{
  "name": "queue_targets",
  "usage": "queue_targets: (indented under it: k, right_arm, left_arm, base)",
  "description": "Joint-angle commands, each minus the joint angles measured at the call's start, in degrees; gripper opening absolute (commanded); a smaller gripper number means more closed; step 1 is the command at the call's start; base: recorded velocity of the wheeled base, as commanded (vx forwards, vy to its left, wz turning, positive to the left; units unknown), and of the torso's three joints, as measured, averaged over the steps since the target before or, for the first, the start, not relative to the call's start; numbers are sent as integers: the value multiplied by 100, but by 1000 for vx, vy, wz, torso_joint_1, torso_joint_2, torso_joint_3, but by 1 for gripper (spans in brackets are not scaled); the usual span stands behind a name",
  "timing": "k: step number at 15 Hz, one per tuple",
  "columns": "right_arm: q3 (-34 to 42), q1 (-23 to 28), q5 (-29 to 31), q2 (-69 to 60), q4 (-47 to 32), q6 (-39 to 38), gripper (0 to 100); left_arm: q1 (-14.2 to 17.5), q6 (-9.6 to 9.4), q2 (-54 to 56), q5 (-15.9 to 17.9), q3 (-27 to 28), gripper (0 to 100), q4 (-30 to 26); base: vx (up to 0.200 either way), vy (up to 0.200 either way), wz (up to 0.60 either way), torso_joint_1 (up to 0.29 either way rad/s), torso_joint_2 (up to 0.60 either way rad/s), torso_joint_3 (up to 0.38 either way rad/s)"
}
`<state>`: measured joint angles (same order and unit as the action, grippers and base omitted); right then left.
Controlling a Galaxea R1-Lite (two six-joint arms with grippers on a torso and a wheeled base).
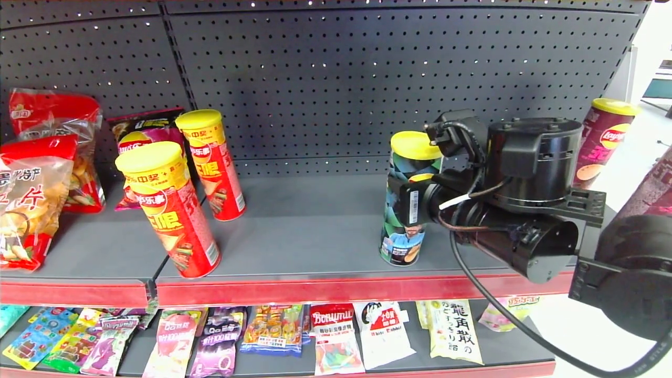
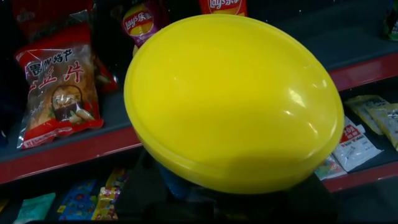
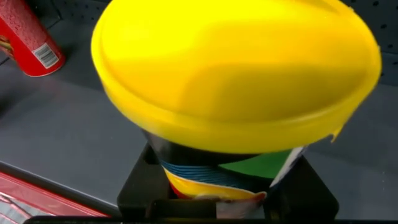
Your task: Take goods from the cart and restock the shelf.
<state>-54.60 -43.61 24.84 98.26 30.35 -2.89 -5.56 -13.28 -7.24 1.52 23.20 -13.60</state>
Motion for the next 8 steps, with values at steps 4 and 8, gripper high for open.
queue_targets:
  k: [4,8]
  right_arm:
    - [29,-8,117,-87,-38,34,0]
    - [108,-8,179,-140,-38,60,0]
  left_arm:
    - [2,0,-5,6,0,0,-2]
    - [2,0,-5,6,0,0,-2]
  base:
    - [0,0,0,0,0,0]
    - [0,0,0,0,0,0]
